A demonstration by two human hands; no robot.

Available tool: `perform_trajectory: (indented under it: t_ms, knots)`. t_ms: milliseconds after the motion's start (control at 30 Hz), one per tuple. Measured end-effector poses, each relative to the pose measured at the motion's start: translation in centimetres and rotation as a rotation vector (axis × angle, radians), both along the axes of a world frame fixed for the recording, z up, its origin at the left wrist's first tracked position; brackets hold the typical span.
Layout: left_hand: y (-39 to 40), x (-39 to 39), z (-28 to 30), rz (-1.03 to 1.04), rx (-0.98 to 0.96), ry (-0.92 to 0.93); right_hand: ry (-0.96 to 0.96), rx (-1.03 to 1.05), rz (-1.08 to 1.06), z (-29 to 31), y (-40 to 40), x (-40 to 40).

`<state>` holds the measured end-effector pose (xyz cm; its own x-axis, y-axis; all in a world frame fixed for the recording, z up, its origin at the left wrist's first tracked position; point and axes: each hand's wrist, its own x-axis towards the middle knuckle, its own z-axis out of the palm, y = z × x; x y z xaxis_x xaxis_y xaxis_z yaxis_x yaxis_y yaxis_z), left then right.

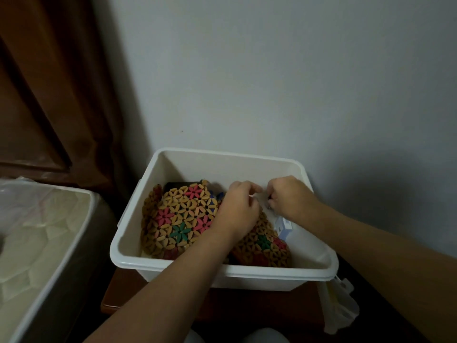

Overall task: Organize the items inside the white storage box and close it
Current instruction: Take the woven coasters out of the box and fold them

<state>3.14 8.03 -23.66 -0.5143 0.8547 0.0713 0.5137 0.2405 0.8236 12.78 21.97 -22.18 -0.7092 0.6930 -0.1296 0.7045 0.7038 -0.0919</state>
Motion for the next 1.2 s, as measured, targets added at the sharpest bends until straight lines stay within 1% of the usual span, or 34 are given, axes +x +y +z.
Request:
perform_trajectory:
  t_ms: [100,200,233,267,333,367,400,433,600,733,800,867,900,933,1000,1033,1067,1133,1200]
  knots:
    - [-2.7,-0.9,1.8,0.074,0.18,0.1,0.079,-0.244,-0.003,-0.2,-2.4,1.4]
    - [-7.2,-2.7,3.0,0.23,0.258,0.25,0.272,-0.625,-0.106,-0.8,-5.4,0.8]
    - [-8.8,-3.3,3.1,0.298,0.235,0.341,0.336,-0.742,-0.144,-1.0,-6.5,0.1]
    - [-10.3,-3.9,3.1,0.364,0.164,0.443,0.383,-0.829,-0.178,-1.2,-7.6,-0.7]
    - [-13.0,-4.5,2.6,0.444,-0.049,0.606,0.441,-0.921,-0.221,-1.6,-9.9,-2.5]
    - [-14.0,-4.5,2.2,0.46,-0.131,0.634,0.463,-0.934,-0.24,-1.9,-11.0,-3.3]
    - [-14.7,-4.5,1.9,0.475,-0.17,0.622,0.484,-0.933,-0.261,-2.1,-11.9,-4.1]
    - [-15.2,-4.4,1.6,0.494,-0.169,0.596,0.499,-0.919,-0.28,-2.3,-12.7,-4.9]
    - [-15.2,-4.3,1.5,0.519,-0.077,0.54,0.54,-0.738,-0.263,-2.5,-14.3,-7.1]
    - [-15.3,-4.5,1.4,0.509,-0.024,0.518,0.541,-0.759,-0.277,-2.5,-14.5,-7.1]
    - [-15.5,-4.7,1.3,0.51,0.034,0.476,0.647,-0.782,-0.296,-2.1,-14.4,-6.9]
    - [-15.6,-5.0,1.6,0.523,0.099,0.327,0.801,-0.821,-0.335,-0.6,-14.0,-6.2]
    - [-15.7,-5.1,2.1,0.536,0.143,0.197,0.869,-0.852,-0.346,0.5,-13.8,-5.6]
    - [-15.9,-5.0,2.6,0.544,0.206,0.021,0.919,-0.881,-0.346,1.7,-13.7,-4.8]
    - [-16.2,-4.1,4.0,0.532,0.366,-0.395,0.965,-0.93,-0.302,4.0,-13.8,-2.4]
    - [-16.6,-3.3,4.7,0.51,0.431,-0.573,0.975,-0.968,-0.269,5.0,-14.1,-0.9]
    - [-17.2,-2.3,5.2,0.477,0.479,-0.711,0.993,-1.025,-0.233,5.6,-14.5,0.8]
    - [-18.8,0.3,5.4,0.359,0.491,-0.905,1.049,-1.172,-0.174,5.8,-15.8,4.4]
    - [-20.9,3.1,4.5,0.183,0.421,-1.104,1.065,-1.301,-0.159,4.6,-17.6,8.3]
